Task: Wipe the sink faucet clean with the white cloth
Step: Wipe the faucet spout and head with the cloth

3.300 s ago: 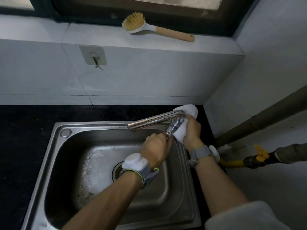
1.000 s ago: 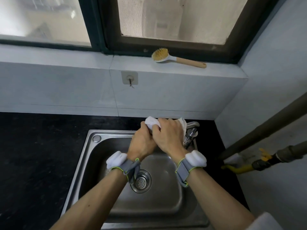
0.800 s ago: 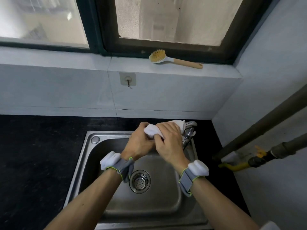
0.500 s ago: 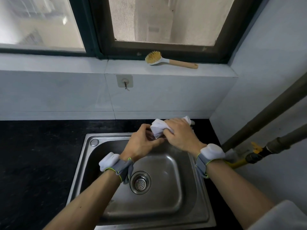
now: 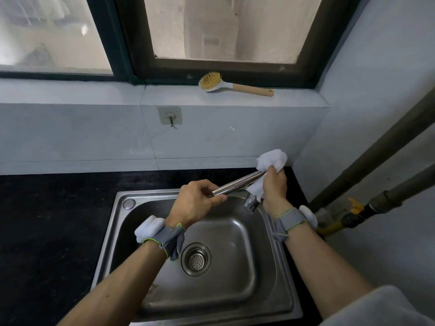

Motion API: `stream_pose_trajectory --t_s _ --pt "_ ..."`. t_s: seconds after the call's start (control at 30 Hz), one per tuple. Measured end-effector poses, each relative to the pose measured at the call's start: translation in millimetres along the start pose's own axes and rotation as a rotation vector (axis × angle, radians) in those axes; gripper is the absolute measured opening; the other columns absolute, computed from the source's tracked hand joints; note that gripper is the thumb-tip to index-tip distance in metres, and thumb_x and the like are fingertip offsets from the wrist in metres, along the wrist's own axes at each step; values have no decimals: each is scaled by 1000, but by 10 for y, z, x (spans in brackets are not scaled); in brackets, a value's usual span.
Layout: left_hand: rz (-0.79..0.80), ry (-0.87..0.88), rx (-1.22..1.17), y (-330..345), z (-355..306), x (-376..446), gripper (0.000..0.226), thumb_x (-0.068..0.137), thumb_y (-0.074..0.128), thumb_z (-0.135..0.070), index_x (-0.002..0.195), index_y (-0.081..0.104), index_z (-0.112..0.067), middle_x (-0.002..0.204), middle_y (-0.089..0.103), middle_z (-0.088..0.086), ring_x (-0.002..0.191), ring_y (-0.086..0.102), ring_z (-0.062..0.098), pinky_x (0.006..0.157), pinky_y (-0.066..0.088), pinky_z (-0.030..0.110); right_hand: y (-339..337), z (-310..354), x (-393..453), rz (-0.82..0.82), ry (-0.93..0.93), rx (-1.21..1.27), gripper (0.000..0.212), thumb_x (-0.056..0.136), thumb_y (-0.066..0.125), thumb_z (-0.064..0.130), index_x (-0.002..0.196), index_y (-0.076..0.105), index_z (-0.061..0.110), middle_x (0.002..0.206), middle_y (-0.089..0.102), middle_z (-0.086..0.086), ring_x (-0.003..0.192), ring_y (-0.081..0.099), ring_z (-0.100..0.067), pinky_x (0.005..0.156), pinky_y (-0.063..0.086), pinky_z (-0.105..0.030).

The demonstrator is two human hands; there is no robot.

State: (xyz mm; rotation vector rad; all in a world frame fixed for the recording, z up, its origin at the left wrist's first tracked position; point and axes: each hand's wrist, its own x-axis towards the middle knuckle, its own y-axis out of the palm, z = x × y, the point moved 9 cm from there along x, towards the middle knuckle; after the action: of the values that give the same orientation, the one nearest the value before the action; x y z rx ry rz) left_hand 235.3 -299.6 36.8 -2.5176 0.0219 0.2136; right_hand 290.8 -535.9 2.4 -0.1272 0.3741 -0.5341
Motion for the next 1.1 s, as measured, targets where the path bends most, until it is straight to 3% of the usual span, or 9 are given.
stream_pose_trajectory --t_s 0.13,0.37,0.5,0.63,0.73,0.8,0.93,1.1 --pt "15 -9 -6 10 10 4 26 78 78 -43 96 75 -23 87 73 -2 84 68 13 59 41 1 2 -62 -62 -136 109 150 37 89 44 20 121 59 7 119 65 -18 108 63 -38 95 52 -47" --pt "18 -1 -1 29 9 11 25 78 77 -44 95 74 -25 85 71 -3 83 68 14 58 42 4 -29 -133 -232 -192 298 364 36 88 42 2 121 57 -1 101 60 -13 87 60 -32 79 54 -39" --pt "5 24 21 18 -1 -14 26 79 76 -45 98 75 -27 85 70 -7 81 64 6 57 38 4 93 -185 -396 -126 369 583 40 92 37 3 130 48 10 111 55 -13 95 58 -31 93 51 -50" --pt "-13 100 54 -14 -80 -44 30 80 75 -47 100 77 -24 90 72 -8 78 60 0 62 39 0 324 -291 -646 19 445 654 43 88 33 8 127 46 19 126 57 -19 107 62 -42 90 48 -65" --pt "-20 129 62 -6 -112 -64 31 88 67 -44 104 76 -19 106 70 -2 85 61 5 67 39 5 451 -376 -832 68 467 659 44 91 32 3 131 46 14 125 59 -21 107 63 -44 92 50 -61" --pt "-27 135 91 11 -102 -73 32 91 63 -42 107 74 -16 114 64 2 94 62 11 79 41 15 518 -424 -919 100 485 656 41 91 33 3 128 49 11 125 60 -24 105 64 -43 91 52 -55" --pt "-23 99 61 64 -56 -91 37 91 63 -40 117 62 -13 119 59 6 107 61 19 94 47 30 510 -412 -969 159 503 683 42 91 34 3 131 46 10 123 60 -26 83 64 -36 87 51 -52" --pt "-11 72 35 82 -50 -113 40 92 61 -39 121 56 -13 120 59 6 109 58 20 97 47 35 492 -334 -1045 235 493 705 46 91 32 -1 134 42 12 127 58 -28 99 61 -42 89 50 -57"
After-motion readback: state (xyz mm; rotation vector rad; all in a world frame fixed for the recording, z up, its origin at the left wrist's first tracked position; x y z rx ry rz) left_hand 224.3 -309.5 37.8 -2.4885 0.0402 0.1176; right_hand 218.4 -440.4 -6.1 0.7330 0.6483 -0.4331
